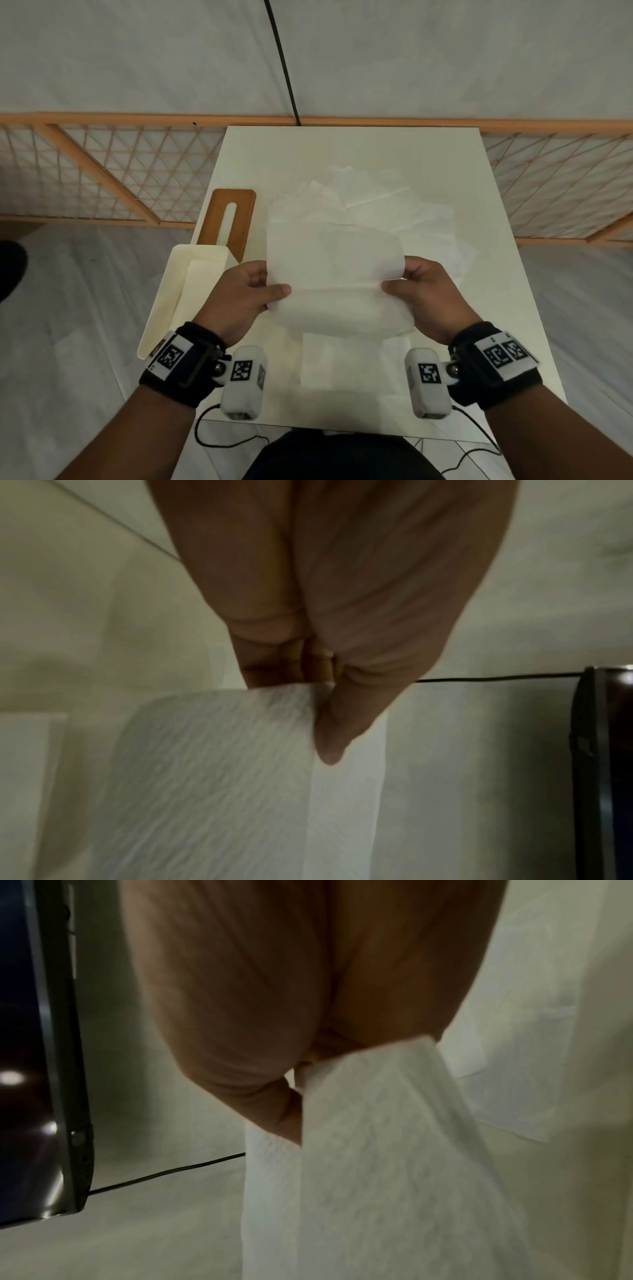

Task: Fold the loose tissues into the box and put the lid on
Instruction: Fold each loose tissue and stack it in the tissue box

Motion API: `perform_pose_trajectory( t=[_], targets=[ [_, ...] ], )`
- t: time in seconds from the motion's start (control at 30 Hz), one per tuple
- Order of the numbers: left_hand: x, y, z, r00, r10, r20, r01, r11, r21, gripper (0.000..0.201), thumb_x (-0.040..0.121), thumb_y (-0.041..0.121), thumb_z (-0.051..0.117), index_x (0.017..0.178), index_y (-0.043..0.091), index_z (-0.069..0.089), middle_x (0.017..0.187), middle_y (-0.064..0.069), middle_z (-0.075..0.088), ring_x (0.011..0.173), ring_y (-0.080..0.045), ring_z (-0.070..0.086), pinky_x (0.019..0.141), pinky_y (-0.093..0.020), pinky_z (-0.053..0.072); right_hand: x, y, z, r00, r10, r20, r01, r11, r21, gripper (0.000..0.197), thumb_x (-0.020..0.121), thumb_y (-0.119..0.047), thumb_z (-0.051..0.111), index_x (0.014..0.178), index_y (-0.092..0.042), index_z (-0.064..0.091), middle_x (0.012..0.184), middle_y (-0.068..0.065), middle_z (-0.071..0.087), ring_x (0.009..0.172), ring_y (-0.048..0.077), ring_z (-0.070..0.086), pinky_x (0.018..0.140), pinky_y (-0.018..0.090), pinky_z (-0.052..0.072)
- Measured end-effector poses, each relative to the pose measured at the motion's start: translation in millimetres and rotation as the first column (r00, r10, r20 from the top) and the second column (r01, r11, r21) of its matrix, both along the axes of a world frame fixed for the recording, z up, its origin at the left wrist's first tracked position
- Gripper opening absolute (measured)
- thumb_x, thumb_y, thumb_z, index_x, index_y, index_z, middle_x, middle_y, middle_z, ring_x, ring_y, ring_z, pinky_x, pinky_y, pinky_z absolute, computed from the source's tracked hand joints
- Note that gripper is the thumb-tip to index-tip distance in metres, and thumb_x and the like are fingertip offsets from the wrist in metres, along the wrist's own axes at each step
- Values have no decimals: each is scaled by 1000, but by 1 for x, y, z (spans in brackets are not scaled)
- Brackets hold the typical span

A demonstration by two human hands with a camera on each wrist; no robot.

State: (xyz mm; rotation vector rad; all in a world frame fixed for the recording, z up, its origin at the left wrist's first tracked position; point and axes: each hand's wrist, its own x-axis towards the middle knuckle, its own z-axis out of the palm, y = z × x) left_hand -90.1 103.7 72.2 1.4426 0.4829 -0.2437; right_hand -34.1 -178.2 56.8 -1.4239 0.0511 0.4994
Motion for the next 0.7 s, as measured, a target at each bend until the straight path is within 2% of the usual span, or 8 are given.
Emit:
perform_pose_trajectory(
  t=[0.17, 0.3, 0.4, 0.47, 0.53, 0.6, 0.63, 0.7],
  targets=[
    [-1, -2, 7, 977, -182, 111, 162, 973, 162, 28, 95, -2, 59, 110, 16, 72, 110, -2, 75, 103, -23, 71, 86, -38, 59, -1, -10, 0, 997, -60, 47, 59, 998, 26, 17, 90, 4, 62, 91, -2, 78, 100, 23, 74, 93, 36, 72, 81, 48, 58],
    [-2, -6, 10, 945, -288, 155, 257, 947, 190, 22, 97, 0, 56, 106, 11, 73, 101, -5, 77, 94, -22, 73, 76, -32, 60, -2, -20, -9, 991, -94, 97, 95, 995, -9, 25, 89, 8, 61, 90, -8, 80, 99, 21, 75, 96, 38, 71, 86, 51, 55],
    [-4, -8, 3, 960, -219, 175, 195, 970, 147, 28, 95, -5, 55, 92, 11, 79, 97, -10, 76, 90, -26, 73, 76, -35, 59, -6, -26, -10, 994, -92, 62, 88, 994, 60, 28, 88, 15, 56, 90, -2, 79, 102, 26, 73, 97, 38, 70, 86, 50, 54],
    [-4, -9, -6, 983, -108, 150, 108, 994, 5, 29, 86, -6, 57, 81, 11, 80, 96, -13, 76, 89, -28, 72, 75, -37, 58, -6, -31, -11, 997, -81, 0, 81, 990, 118, 28, 88, 16, 50, 94, 5, 76, 105, 27, 72, 100, 38, 70, 86, 45, 56],
    [-4, -8, -12, 992, -8, 125, 28, 987, -160, 21, 74, 6, 58, 78, 7, 79, 95, -16, 74, 89, -29, 70, 74, -37, 58, -6, -36, -11, 992, -75, -100, 94, 974, 206, 28, 87, 13, 44, 98, 15, 70, 108, 32, 69, 101, 42, 68, 85, 45, 57],
    [-5, -10, -14, 992, -1, 124, 19, 989, -150, 27, 86, 10, 54, 76, 8, 79, 94, -16, 74, 90, -29, 69, 77, -37, 56, -6, -38, -9, 984, -50, -171, 97, 955, 280, 33, 85, -1, 44, 96, 18, 69, 105, 34, 67, 96, 43, 66, 79, 45, 57],
    [-5, -11, -16, 992, -21, 125, 34, 994, -106, 36, 96, 8, 48, 77, 8, 79, 97, -16, 74, 93, -31, 68, 80, -39, 55, -7, -39, -8, 979, -49, -196, 104, 953, 285, 36, 85, -9, 45, 89, 13, 73, 98, 30, 69, 89, 40, 67, 74, 42, 58],
    [-5, -14, -14, 992, -33, 124, 41, 997, -62, 47, 102, 4, 40, 79, 11, 80, 102, -17, 74, 98, -34, 68, 82, -41, 55, -7, -39, -5, 976, -42, -214, 98, 961, 259, 42, 90, -20, 45, 78, 4, 77, 95, 21, 72, 82, 32, 69, 68, 36, 57]
  ],
)
